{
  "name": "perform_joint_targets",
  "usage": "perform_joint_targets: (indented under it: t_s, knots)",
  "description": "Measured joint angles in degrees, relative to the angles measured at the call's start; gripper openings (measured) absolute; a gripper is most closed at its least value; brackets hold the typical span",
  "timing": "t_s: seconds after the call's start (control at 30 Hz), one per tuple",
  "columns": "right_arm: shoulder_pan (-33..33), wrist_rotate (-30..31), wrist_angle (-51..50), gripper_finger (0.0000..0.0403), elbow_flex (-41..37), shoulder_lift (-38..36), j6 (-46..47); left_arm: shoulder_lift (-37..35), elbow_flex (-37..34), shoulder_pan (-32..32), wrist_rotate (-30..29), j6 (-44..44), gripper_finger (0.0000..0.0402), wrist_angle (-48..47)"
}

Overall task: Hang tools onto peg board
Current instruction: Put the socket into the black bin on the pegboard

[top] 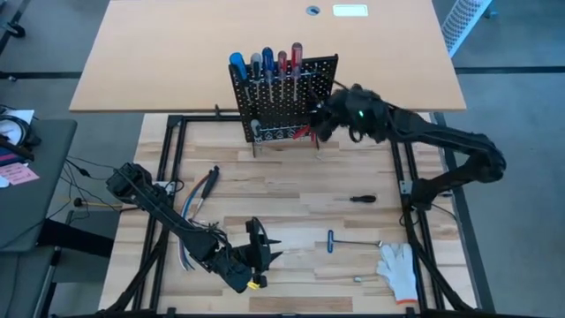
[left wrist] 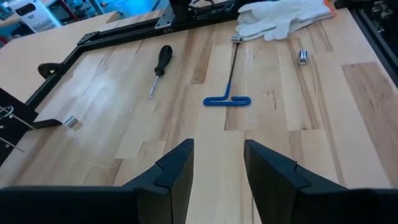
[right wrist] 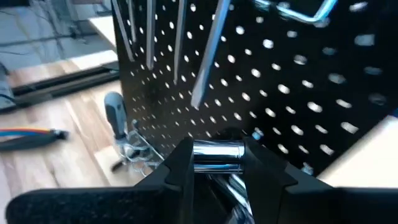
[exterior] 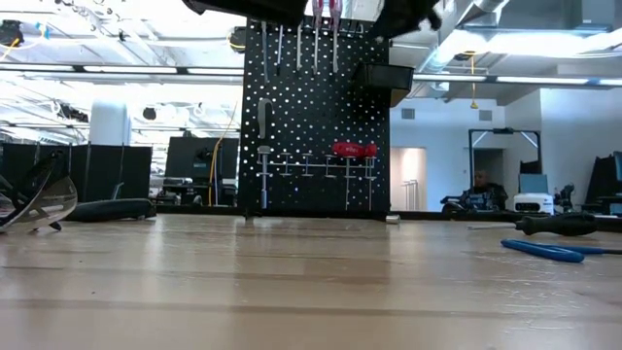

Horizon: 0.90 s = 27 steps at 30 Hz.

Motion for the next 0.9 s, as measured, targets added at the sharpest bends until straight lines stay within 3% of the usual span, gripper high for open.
perform_joint_targets:
  t_s: [0.1, 0.2, 0.4, 0.5, 0.73, 0.9]
  knots:
    - [-4.19, -5.01, 0.26, 0.0103, 0.65, 2.38, 0.37, 0.00, 0.00, 0.00, 0.01, -0.47, 0.0136, -0.10]
    - [-5.82, -5.30, 0.17, 0.0107, 0.99, 4.61, 0.17, 0.00, 0.00, 0.00, 0.02, -1.66, 0.0136, -0.40]
    - [-6.56, -4.86, 0.19, 0.0205, 1.10, 6.93, -0.23, 0.00, 0.00, 0.00, 0.02, -2.38, 0.0136, -0.31]
    - [-6.60, -4.81, -0.09, 0.0234, 1.15, 6.91, -0.82, 0.00, 0.00, -0.08, 0.02, -2.58, 0.0136, -0.24]
    - [-5.03, -4.70, -2.62, 0.0234, 1.10, 1.36, -2.06, 0.00, 0.00, -0.55, 0.02, -2.83, 0.0136, -0.28]
    - [4.77, -1.29, -6.89, 0.0221, -0.07, -8.42, -4.39, 0.00, 0.00, -1.20, -0.10, -2.99, 0.0136, -0.28]
